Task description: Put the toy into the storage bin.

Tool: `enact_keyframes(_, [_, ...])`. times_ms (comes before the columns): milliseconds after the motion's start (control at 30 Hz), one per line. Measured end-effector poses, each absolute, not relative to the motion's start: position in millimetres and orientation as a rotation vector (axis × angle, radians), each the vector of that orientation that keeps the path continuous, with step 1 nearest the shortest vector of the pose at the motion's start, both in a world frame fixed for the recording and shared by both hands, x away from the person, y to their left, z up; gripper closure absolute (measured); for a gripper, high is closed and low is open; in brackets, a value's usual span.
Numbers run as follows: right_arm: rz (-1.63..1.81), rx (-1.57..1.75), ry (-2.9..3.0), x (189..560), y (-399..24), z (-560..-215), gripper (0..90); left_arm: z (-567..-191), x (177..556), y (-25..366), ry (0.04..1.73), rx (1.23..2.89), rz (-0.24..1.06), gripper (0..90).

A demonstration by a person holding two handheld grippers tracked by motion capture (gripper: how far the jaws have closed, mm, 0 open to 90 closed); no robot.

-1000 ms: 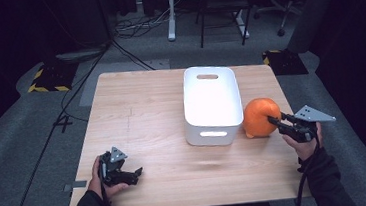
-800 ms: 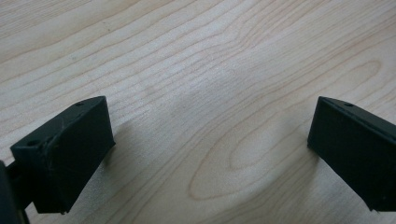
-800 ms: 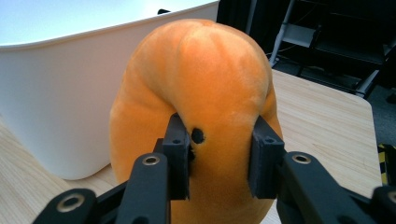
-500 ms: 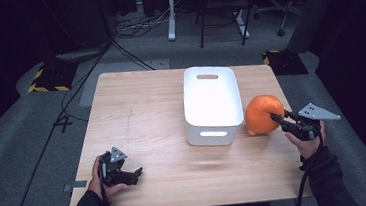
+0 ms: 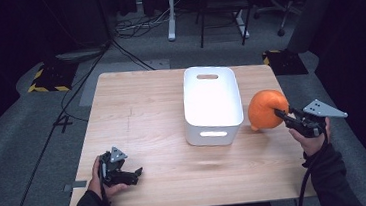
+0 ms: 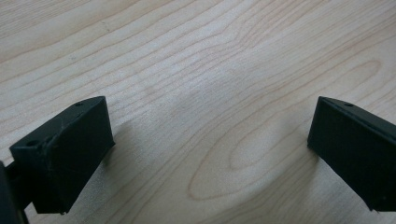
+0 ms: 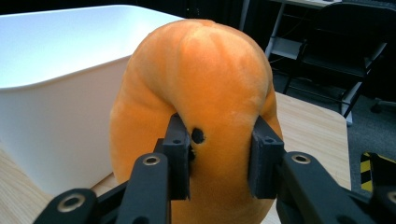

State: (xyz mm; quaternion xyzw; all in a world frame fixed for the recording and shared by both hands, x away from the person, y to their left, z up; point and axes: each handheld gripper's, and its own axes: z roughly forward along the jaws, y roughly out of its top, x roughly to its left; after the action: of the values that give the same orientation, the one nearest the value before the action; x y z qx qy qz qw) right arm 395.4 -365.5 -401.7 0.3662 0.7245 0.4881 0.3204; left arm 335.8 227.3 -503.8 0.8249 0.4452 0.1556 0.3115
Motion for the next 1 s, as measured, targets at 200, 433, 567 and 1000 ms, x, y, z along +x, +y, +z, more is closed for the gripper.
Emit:
enact_keyframes(200, [1.296,0.964,1.891,393.4,-364.4,-394.3,66.0,-503.7,335.6,227.3,1.175,2.178,0.412,0.7])
enact_keyframes(433, [1.289,0.954,1.886,394.6,-365.9,-389.5,65.9,-503.7,335.7,227.3,1.175,2.178,0.411,0.6])
enact_keyframes(567, [1.285,0.949,1.89,394.7,-365.3,-388.0,65.9,-503.7,335.7,227.3,1.175,2.179,0.412,0.6])
enact_keyframes(1000, [1.289,0.931,1.873,394.0,-363.6,-375.9,65.9,-503.7,335.7,227.3,1.175,2.178,0.412,0.6])
